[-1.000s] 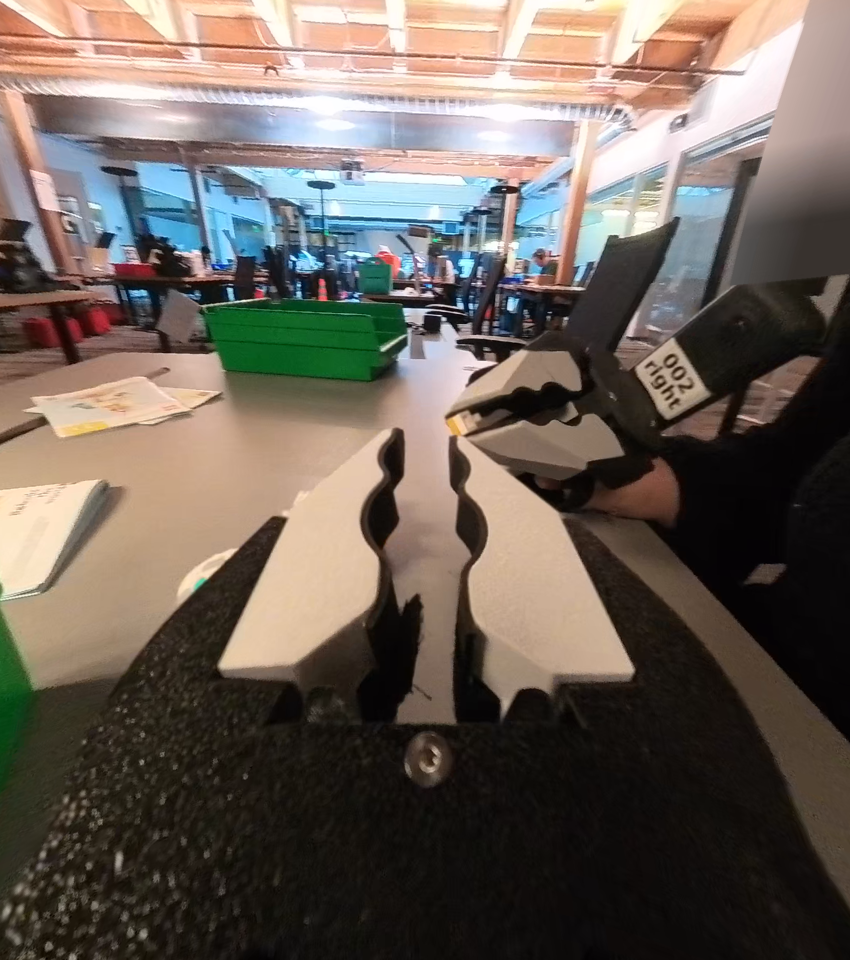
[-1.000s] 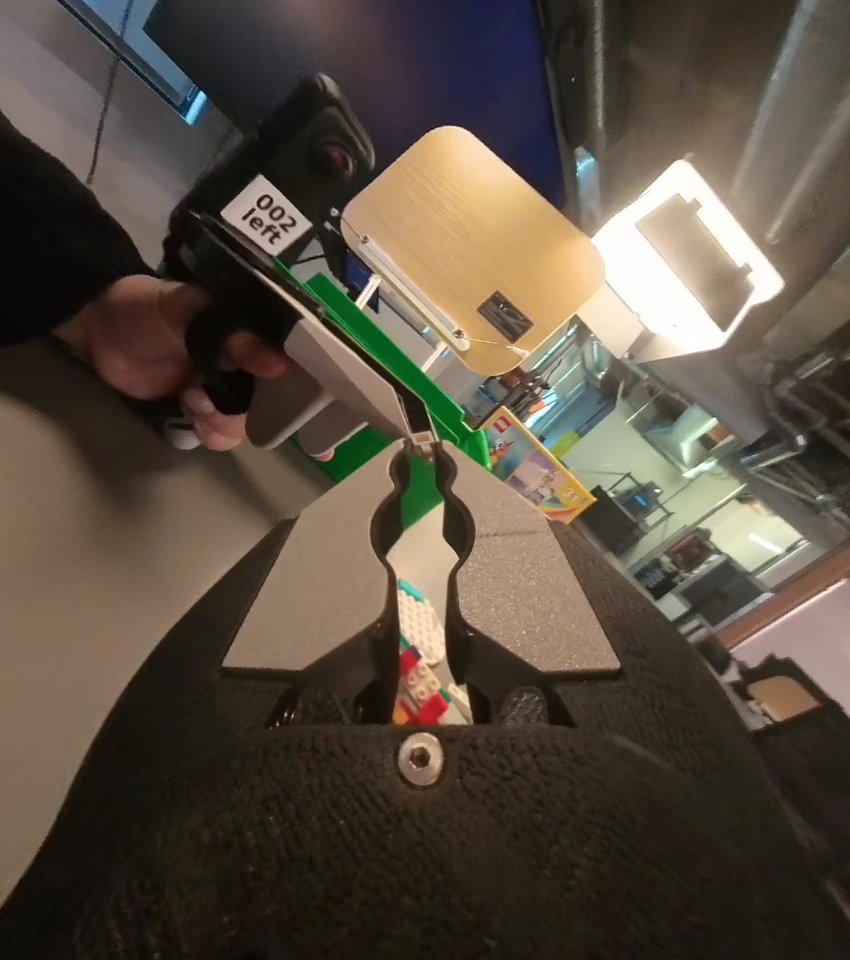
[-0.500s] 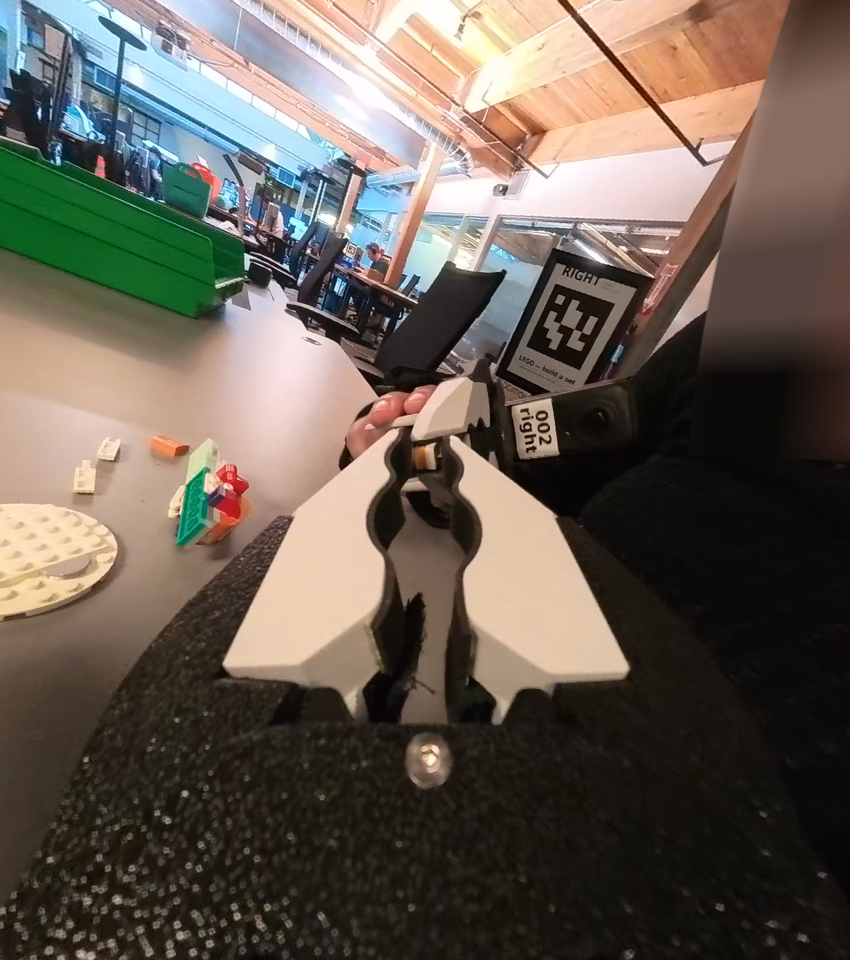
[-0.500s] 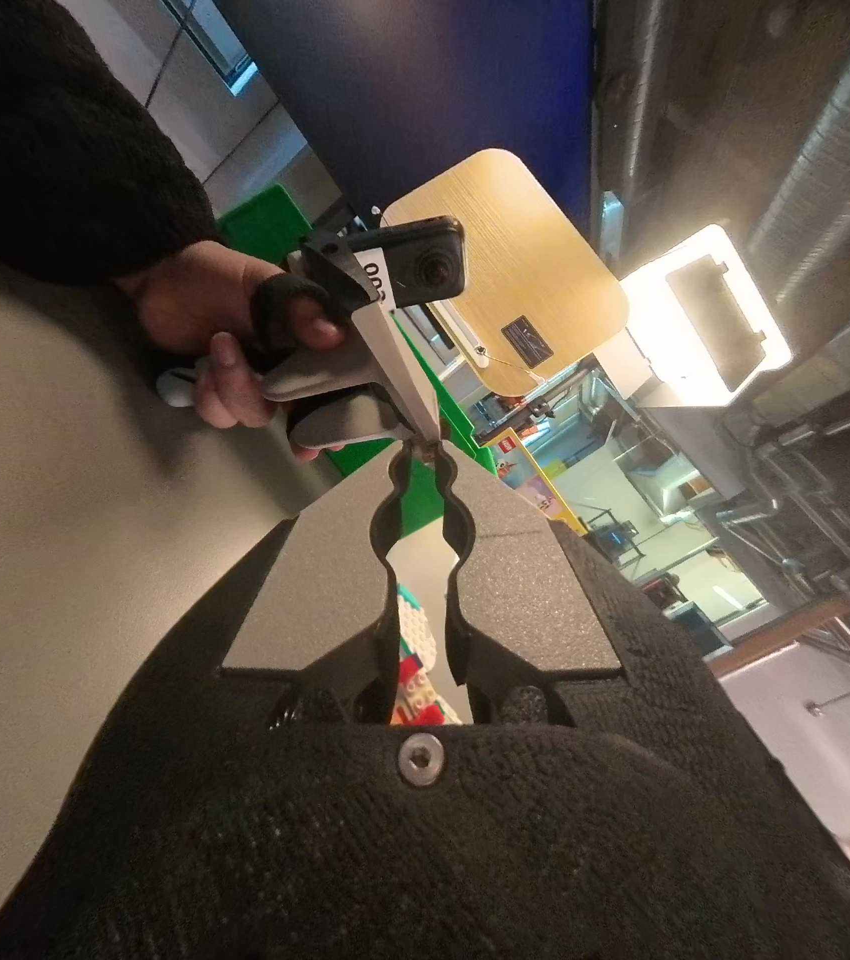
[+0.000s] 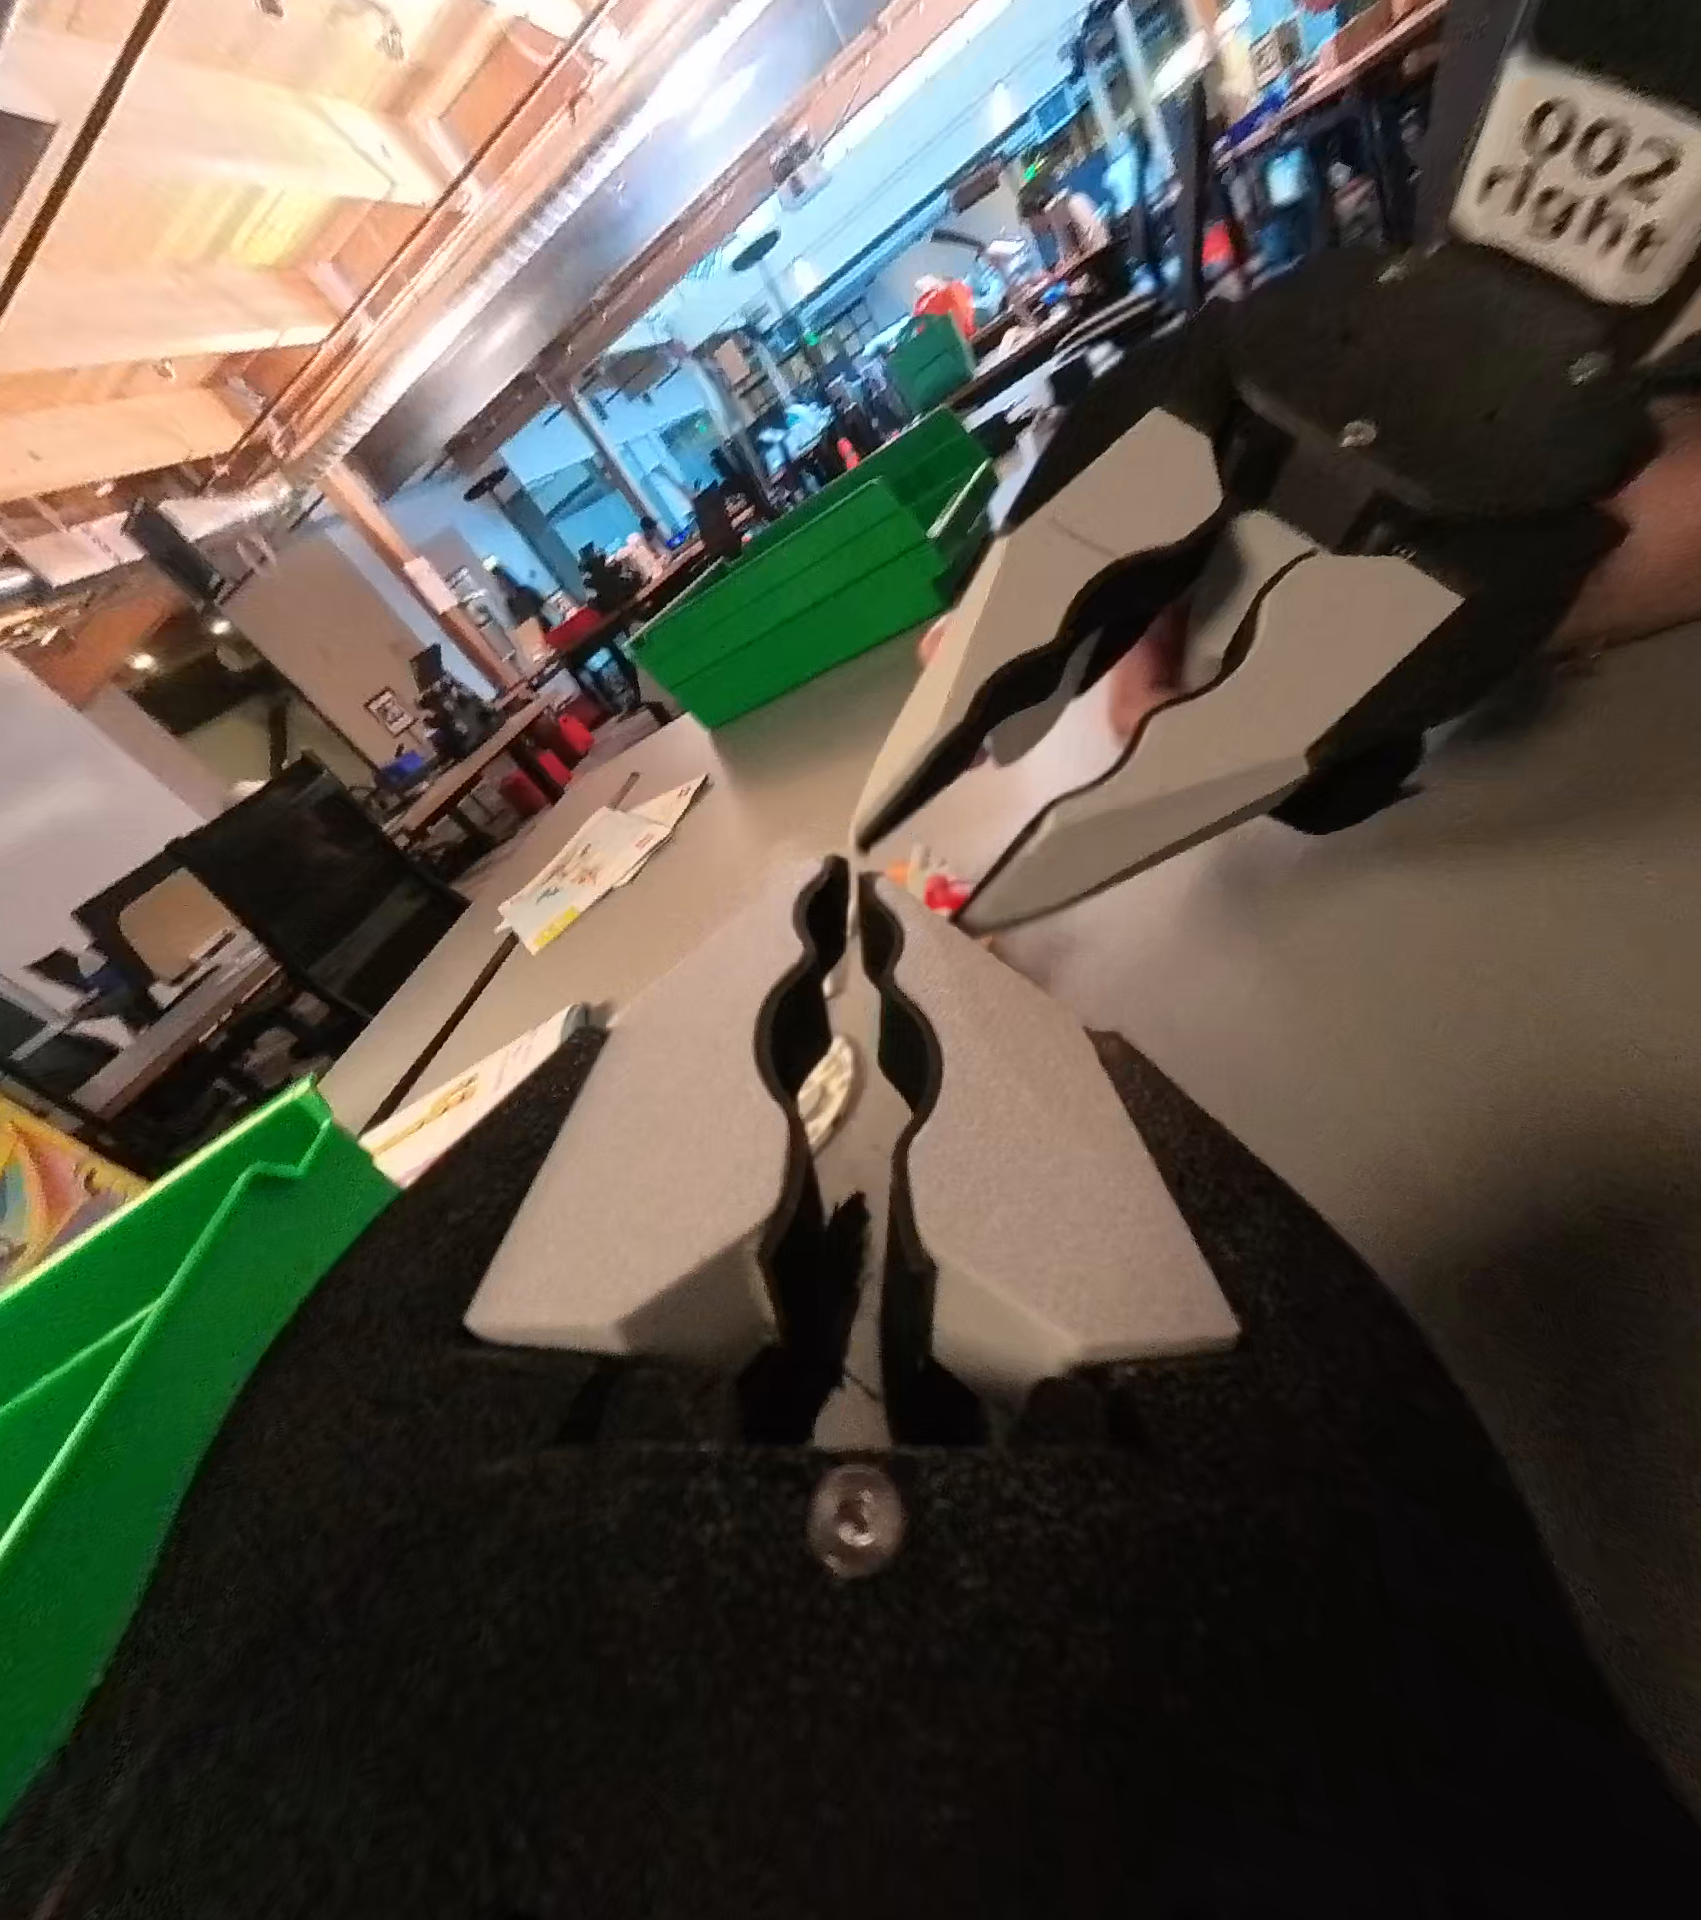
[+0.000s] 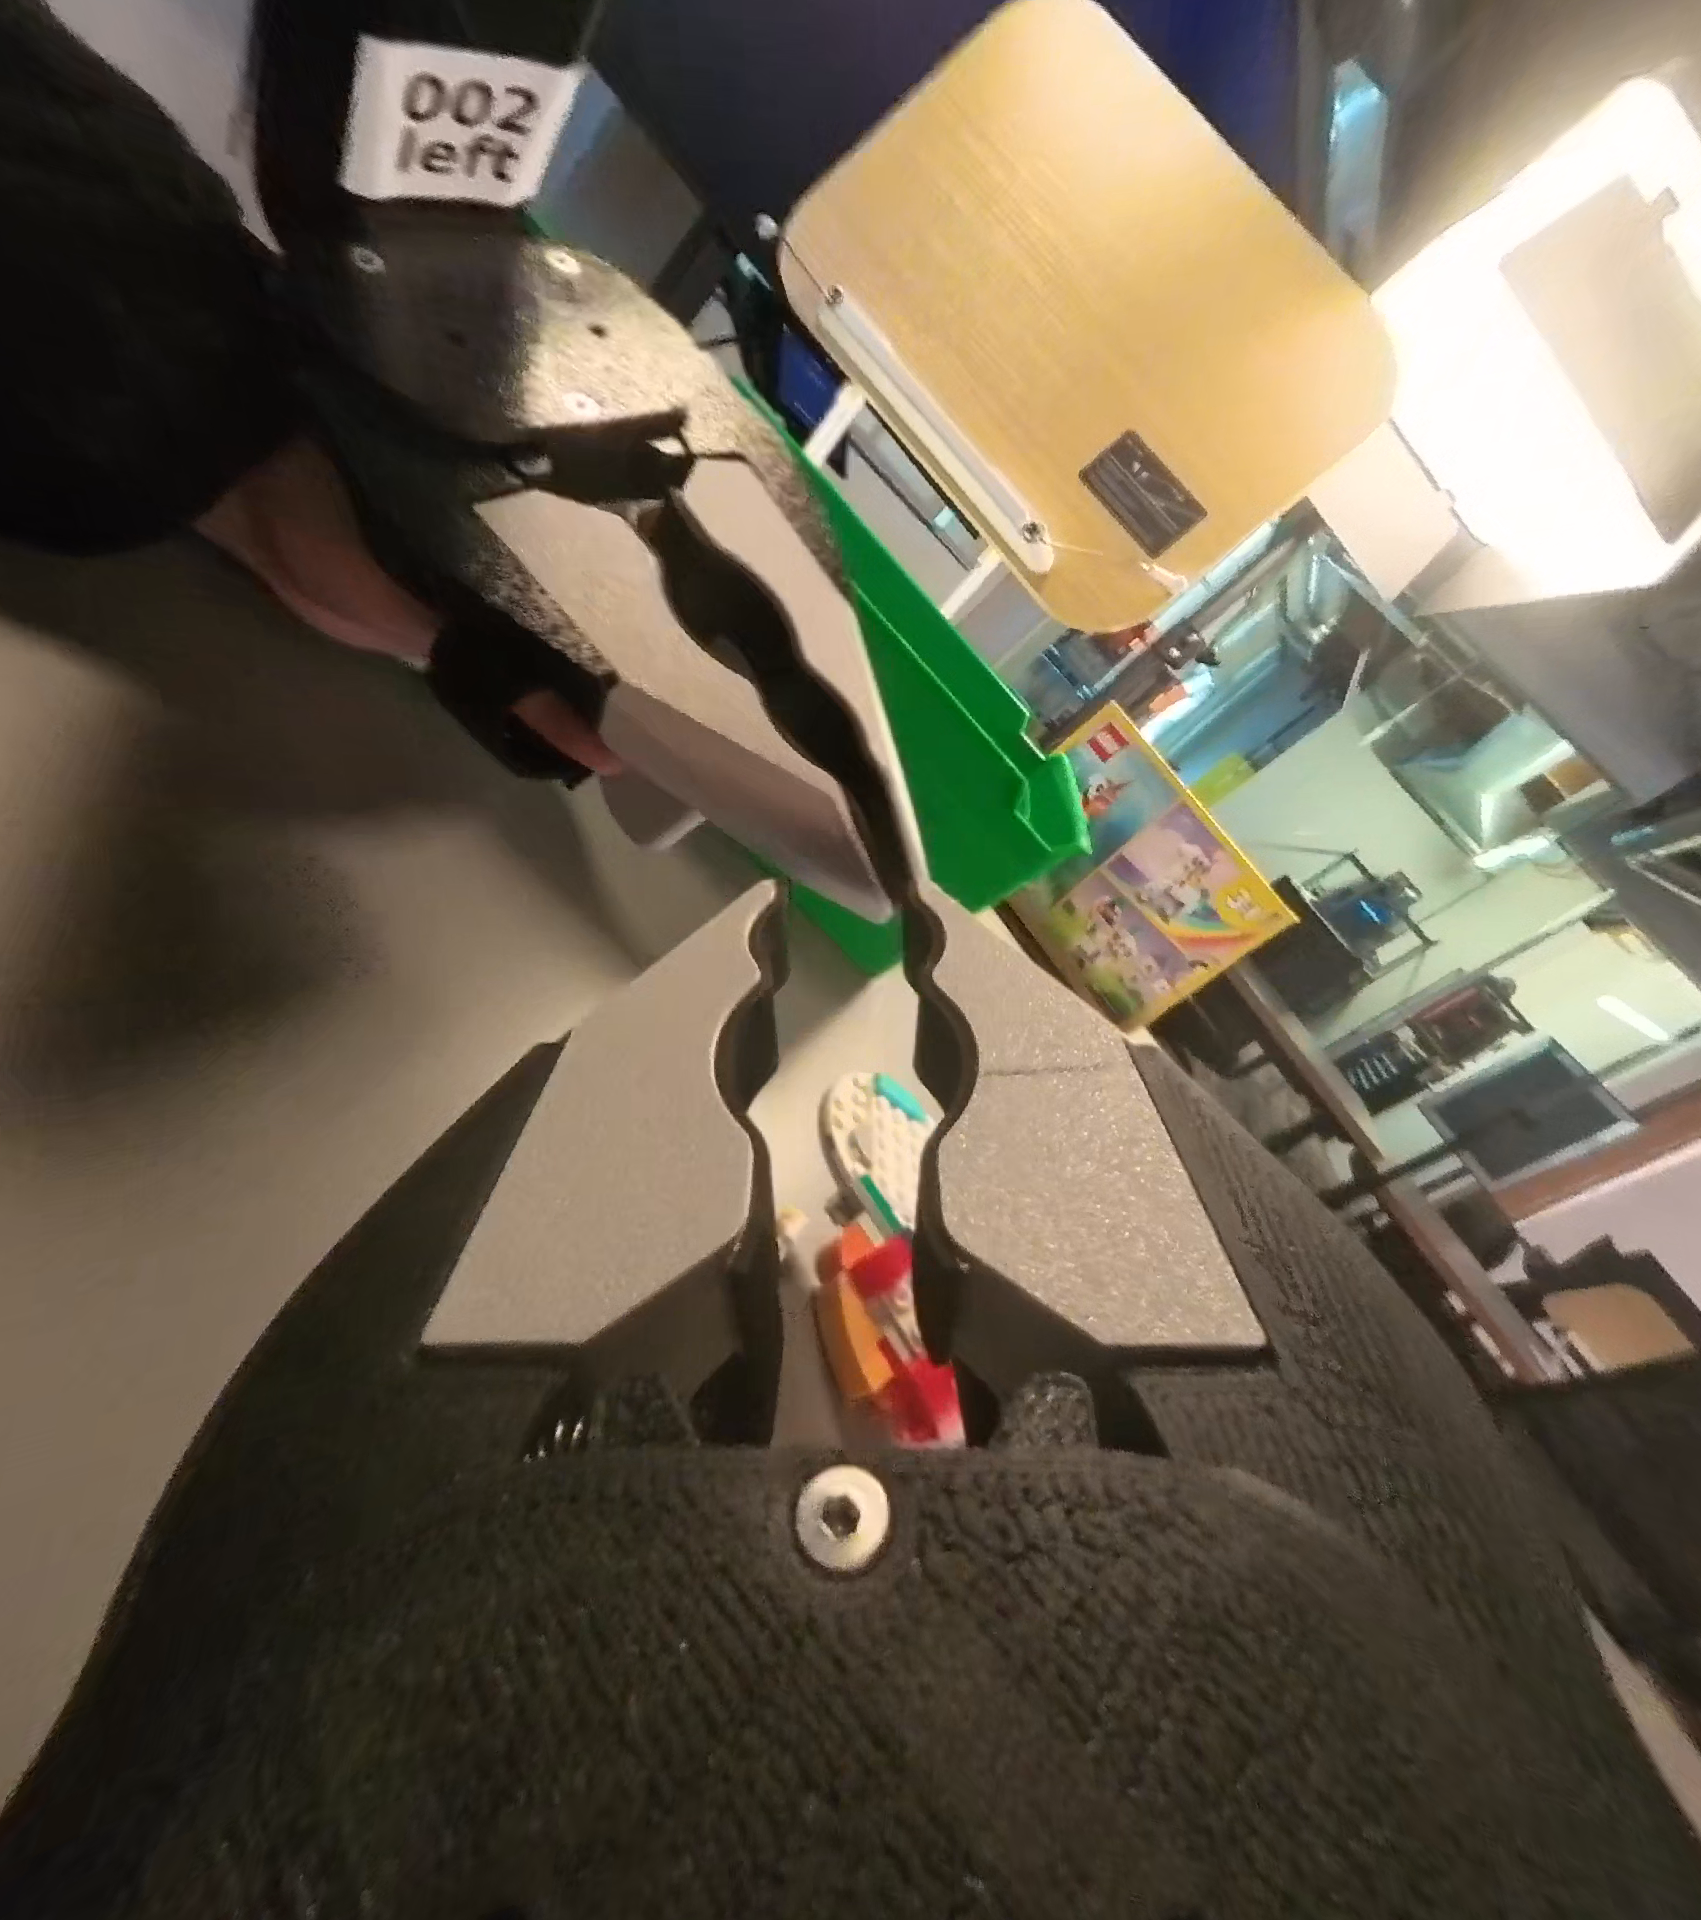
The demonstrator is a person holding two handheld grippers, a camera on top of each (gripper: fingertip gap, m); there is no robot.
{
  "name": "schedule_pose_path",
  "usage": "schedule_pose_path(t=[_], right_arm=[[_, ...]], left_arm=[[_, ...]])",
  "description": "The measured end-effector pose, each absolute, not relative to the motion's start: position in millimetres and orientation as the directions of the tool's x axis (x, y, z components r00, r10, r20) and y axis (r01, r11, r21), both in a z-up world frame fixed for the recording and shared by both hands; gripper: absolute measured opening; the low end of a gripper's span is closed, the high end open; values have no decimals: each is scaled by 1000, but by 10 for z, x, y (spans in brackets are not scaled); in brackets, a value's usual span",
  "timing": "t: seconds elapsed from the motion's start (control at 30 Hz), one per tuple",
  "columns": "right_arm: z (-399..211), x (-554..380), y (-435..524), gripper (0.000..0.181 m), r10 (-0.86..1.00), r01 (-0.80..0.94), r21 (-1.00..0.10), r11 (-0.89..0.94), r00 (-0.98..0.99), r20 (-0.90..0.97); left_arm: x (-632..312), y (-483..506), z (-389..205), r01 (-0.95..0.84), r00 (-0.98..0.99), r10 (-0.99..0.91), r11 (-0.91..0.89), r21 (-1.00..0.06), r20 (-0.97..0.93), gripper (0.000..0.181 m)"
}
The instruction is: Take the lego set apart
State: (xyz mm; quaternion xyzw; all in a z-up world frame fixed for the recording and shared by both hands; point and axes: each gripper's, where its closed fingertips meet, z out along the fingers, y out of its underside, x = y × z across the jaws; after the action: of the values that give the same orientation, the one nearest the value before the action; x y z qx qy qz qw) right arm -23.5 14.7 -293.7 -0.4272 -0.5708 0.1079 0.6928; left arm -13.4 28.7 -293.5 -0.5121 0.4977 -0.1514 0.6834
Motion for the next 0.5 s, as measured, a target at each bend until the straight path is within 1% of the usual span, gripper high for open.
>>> schedule_pose_path(t=[0.07, 0.17, 0.23, 0.3, 0.33, 0.4, 0.43, 0.5], right_arm=[[-2899, -143, 271, 19, 621, 358, -727, 585, 379, 686], [-2876, 71, 526, 18, 639, 370, -800, 473, 481, 600], [-3015, 145, 614, 17, 734, 372, -860, 348, 463, 497], [-3134, 135, 577, 7, 826, 384, -888, 254, 391, 405], [-3197, 116, 535, 2, 861, 401, -889, 220, 348, 370], [-3370, 97, 488, 0, 910, 474, -871, 130, 292, 295], [-3478, 88, 455, 0, 932, 521, -850, 82, 262, 251], [-3651, 93, 482, 0, 942, 602, -798, 7, 265, 208]], left_arm=[[-191, 375, -2987, -346, 479, -696, 410, -844, -535, 0], [-225, 419, -2999, -355, 499, -691, 388, -850, -523, 0], [-222, 412, -2991, -337, 505, -704, 372, -865, -500, 0], [-227, 424, -3003, -335, 512, -712, 349, -875, -480, 1], [-224, 422, -3007, -333, 510, -716, 345, -877, -476, 0], [-224, 423, -3015, -333, 510, -722, 335, -881, -467, 1], [-224, 427, -3020, -336, 510, -723, 331, -882, -466, 0], [-219, 427, -3028, -342, 508, -722, 331, -879, -470, 1]])
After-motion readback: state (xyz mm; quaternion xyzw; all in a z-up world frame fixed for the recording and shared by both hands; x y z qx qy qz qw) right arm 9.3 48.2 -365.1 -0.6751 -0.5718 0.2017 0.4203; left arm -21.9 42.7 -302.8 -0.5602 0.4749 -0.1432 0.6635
